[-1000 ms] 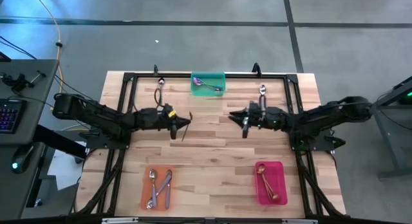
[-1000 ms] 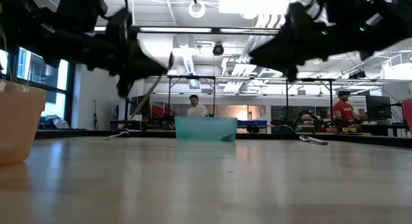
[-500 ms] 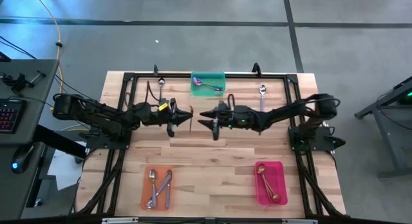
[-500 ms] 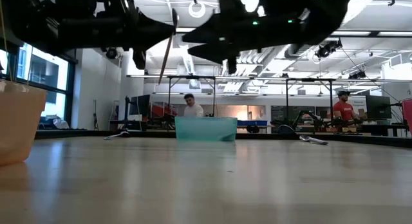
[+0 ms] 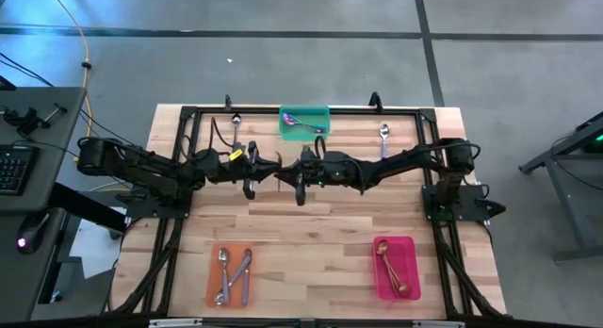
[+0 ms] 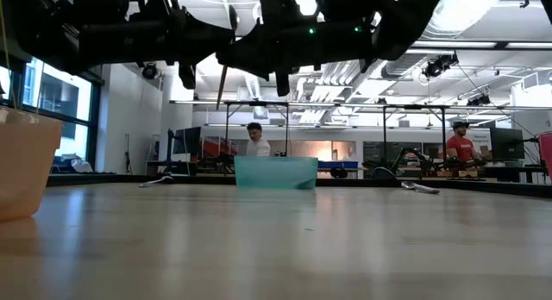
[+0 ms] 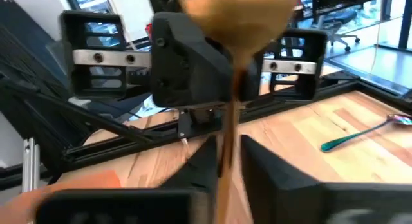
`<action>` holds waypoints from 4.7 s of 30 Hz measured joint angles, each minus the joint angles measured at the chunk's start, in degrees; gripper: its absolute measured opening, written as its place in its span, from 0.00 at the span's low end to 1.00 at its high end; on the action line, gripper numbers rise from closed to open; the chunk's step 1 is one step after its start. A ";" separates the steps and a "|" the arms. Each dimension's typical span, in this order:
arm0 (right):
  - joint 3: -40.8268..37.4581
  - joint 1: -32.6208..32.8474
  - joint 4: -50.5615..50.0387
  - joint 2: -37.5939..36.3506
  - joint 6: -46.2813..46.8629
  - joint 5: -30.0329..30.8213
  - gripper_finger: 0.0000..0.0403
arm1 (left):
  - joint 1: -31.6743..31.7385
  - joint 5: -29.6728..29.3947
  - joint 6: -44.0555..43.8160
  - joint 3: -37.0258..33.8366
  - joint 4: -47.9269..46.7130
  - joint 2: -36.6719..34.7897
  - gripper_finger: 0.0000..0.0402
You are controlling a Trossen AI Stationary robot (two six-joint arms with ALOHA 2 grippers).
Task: Sort silverware by color (type)
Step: Put the yellow spoon into the red bin, then put the blue spoon into the green bin
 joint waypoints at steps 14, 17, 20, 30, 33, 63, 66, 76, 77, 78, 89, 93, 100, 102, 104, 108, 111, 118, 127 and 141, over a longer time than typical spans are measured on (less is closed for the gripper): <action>0.00 -0.27 -18.05 -8.67 -3.68 -1.23 0.01 | -0.06 -0.60 1.63 0.00 -4.81 -0.04 0.22; -0.02 -0.27 -25.64 -12.73 -3.01 -1.09 0.01 | -0.06 -0.60 2.70 0.00 -6.71 -0.04 0.26; 0.00 0.33 -35.67 -17.64 1.38 -0.67 0.00 | -0.06 -0.78 4.40 0.00 -9.72 -0.04 0.29; -0.02 12.17 -74.85 -33.22 36.10 -1.04 0.00 | 1.84 -4.02 5.75 0.00 -17.25 -0.04 0.26; -0.02 18.50 -82.54 -35.99 48.92 -1.19 0.00 | 3.12 -3.99 5.75 0.00 -18.62 -0.04 0.24; -17.55 55.58 -76.80 -30.08 107.52 5.84 0.00 | 9.71 -3.93 3.70 -0.02 -25.57 -0.04 0.23; -19.70 55.54 -72.80 -30.05 106.88 5.23 0.01 | 9.82 -3.93 3.67 -0.02 -26.51 -0.04 0.23; -20.22 55.51 -72.08 -30.88 98.88 -3.07 0.28 | 12.89 -3.89 0.63 -0.02 -29.88 -0.04 0.23; -20.22 55.51 -72.03 -31.36 97.21 -3.41 0.30 | 13.36 -3.86 0.63 -0.03 -30.85 -0.04 0.24; -20.22 55.51 -71.55 -31.97 95.09 -3.64 0.32 | 13.83 -3.82 0.61 -0.04 -31.80 -0.04 0.25; -17.38 51.21 -75.37 -40.30 66.78 9.54 0.03 | 19.78 -12.52 -0.16 8.44 -61.88 -1.75 0.35; -17.35 46.53 -77.50 -42.91 55.78 13.29 0.04 | 22.75 -17.43 -3.42 13.26 -75.17 -1.81 0.37; -17.35 38.25 -77.31 -43.65 38.73 13.80 0.01 | 31.55 -22.27 -5.86 13.93 -82.15 -1.42 0.38; -17.35 36.45 -77.33 -43.63 35.59 13.22 0.01 | 34.69 -21.22 -5.30 13.32 -81.07 -0.87 0.38; -17.35 35.05 -77.28 -43.63 33.07 12.91 0.01 | 37.51 -20.46 -4.23 13.27 -78.97 -0.20 0.38; -17.35 33.26 -76.90 -43.63 29.84 12.84 0.00 | 41.61 -14.74 -2.02 13.27 -74.51 2.57 0.38; -17.35 32.74 -76.28 -43.63 28.93 12.82 0.00 | 42.69 -13.66 -1.18 13.61 -73.36 5.10 0.38; -17.35 32.67 -76.01 -43.60 28.88 12.97 0.00 | 41.49 -15.23 -0.35 14.21 -74.29 6.01 0.38; -17.35 32.67 -75.43 -43.60 28.93 13.21 0.00 | 40.76 -11.83 -1.10 15.11 -76.15 8.78 0.36; -17.35 32.74 -74.18 -43.58 29.32 13.32 0.00 | 36.13 -14.92 7.77 18.78 -82.94 15.45 0.14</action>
